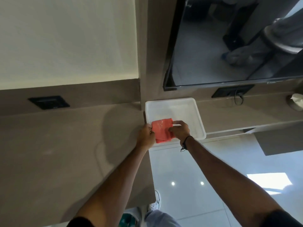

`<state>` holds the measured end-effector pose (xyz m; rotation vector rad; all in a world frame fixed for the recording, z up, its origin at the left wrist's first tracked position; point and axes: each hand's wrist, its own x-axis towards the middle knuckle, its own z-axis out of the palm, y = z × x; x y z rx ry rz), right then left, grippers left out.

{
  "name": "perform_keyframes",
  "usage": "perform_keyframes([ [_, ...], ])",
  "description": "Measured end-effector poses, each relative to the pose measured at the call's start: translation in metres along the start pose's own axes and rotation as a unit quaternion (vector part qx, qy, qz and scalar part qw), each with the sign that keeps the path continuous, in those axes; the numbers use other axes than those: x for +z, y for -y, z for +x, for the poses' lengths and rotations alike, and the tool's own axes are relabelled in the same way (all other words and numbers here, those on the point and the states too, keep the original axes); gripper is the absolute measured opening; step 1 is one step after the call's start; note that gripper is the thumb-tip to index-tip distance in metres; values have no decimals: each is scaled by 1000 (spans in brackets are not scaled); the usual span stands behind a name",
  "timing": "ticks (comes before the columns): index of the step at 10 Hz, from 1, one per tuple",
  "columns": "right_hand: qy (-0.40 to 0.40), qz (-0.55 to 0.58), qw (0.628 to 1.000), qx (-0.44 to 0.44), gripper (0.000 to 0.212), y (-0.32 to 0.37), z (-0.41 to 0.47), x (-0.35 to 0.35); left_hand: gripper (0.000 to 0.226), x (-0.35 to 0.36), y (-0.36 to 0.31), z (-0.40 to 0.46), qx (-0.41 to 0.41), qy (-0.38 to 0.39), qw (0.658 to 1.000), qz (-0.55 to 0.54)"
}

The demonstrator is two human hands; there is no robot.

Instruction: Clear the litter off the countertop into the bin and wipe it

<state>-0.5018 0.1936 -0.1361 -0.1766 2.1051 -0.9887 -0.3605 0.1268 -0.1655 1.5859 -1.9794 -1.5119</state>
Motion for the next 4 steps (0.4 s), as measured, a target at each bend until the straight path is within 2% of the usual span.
perform_keyframes([
  [1, -14, -43, 999, -5, 38, 5, 17, -4, 35, 4, 1, 19, 52, 29, 992, 112],
  [2, -16, -62, 998, -9, 41, 8, 14, -7, 35, -3, 2, 18, 79, 18, 986, 144],
  [3, -57, -87, 993, -53, 47, 22, -9, -15, 33, -35, 5, 5, 145, -59, 960, 231],
  [4, -10, -1, 994, -105, 38, 43, -27, -28, 37, -75, 4, 4, 216, -134, 921, 295],
])
